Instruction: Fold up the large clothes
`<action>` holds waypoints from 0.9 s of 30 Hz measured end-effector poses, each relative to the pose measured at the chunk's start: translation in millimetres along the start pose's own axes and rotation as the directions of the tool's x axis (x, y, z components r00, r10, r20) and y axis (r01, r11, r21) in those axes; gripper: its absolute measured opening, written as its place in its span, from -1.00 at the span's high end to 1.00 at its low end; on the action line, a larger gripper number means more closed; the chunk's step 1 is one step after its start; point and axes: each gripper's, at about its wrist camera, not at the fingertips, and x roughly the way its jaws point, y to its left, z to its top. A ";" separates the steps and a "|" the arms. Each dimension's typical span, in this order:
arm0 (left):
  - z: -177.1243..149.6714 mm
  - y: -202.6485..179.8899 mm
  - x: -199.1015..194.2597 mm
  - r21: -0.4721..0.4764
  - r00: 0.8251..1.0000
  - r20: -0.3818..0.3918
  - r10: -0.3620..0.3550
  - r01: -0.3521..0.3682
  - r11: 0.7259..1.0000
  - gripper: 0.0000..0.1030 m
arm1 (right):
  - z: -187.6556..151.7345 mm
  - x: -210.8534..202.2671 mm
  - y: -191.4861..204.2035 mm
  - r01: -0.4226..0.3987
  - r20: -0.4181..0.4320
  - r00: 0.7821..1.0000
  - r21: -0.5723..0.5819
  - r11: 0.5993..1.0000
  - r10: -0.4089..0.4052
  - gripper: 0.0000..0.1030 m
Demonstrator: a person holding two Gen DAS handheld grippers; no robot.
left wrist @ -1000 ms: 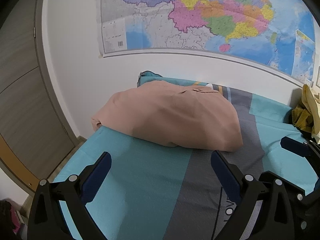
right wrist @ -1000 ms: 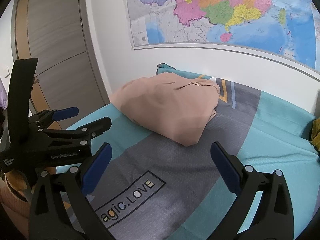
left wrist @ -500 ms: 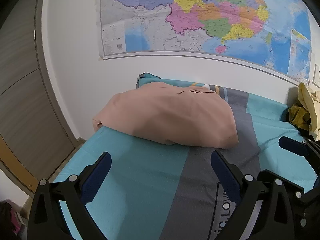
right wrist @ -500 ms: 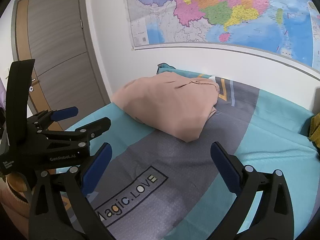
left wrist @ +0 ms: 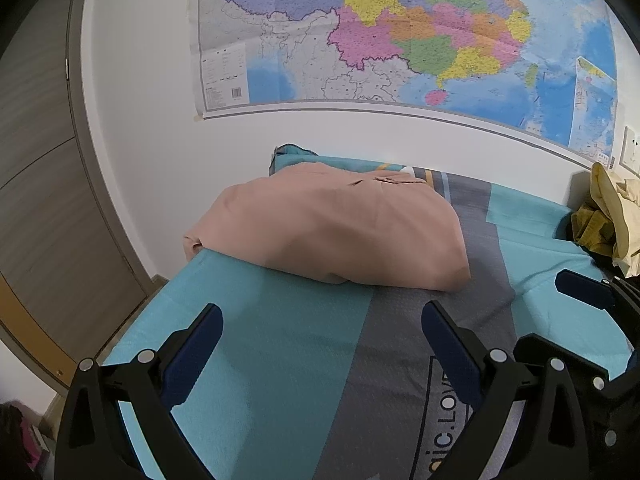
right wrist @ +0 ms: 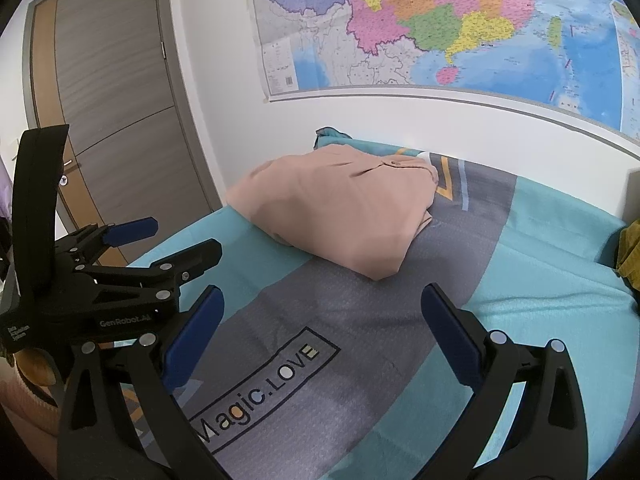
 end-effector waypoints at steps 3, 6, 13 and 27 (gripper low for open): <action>-0.4 -0.3 -0.1 0.002 1.000 0.000 0.002 -0.002 1.000 -0.87 | -0.7 -0.7 0.4 0.000 0.000 1.000 0.000 1.000 0.000 -0.89; -0.9 0.3 -0.3 0.001 1.000 0.000 0.001 -0.001 1.000 -0.87 | -0.9 -0.9 1.1 0.001 -0.001 1.000 -0.001 1.000 -0.001 -0.89; -1.7 0.1 -0.7 0.004 1.000 -0.001 0.001 -0.001 1.000 -0.87 | -1.1 -0.9 0.8 -0.001 0.000 1.000 0.003 1.000 0.001 -0.89; -2.7 -0.8 -1.0 0.001 1.000 -0.002 -0.001 0.001 1.000 -0.87 | -2.7 -1.8 2.8 -0.004 -0.005 1.000 0.006 1.000 0.004 -0.89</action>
